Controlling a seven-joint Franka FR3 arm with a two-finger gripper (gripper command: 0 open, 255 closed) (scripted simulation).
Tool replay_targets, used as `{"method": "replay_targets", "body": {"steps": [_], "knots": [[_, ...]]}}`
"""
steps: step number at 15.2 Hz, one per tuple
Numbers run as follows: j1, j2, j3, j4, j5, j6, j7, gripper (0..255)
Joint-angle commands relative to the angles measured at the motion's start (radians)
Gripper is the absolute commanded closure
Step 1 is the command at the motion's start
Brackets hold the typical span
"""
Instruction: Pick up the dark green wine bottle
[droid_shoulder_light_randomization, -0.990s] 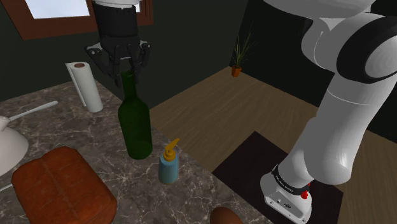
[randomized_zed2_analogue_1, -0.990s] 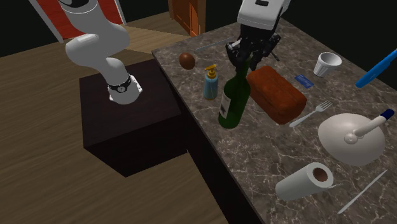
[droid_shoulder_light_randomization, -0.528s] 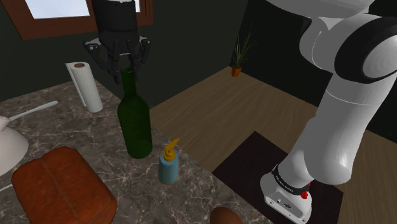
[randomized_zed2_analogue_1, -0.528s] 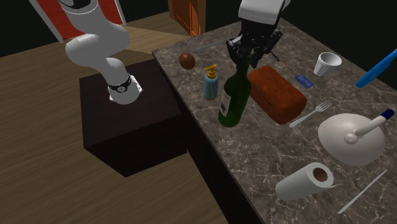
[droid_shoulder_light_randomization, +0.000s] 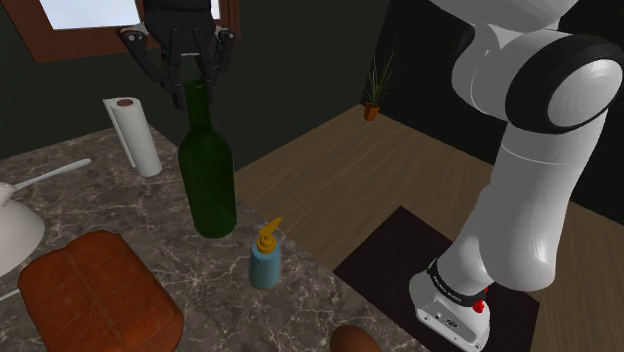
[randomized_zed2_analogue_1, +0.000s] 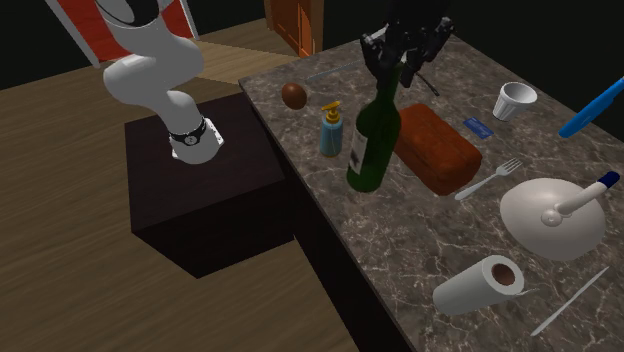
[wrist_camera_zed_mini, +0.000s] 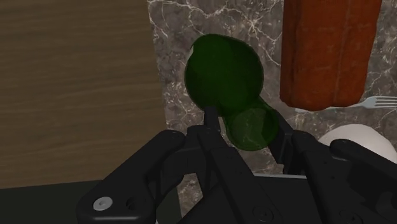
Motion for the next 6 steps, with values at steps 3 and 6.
{"method": "replay_targets", "body": {"steps": [3,6], "knots": [[0.040,0.063,-0.001,0.158,-0.033,-0.098,0.007,255],[0.059,0.089,-0.003,0.218,-0.047,-0.132,0.009,255]]}}
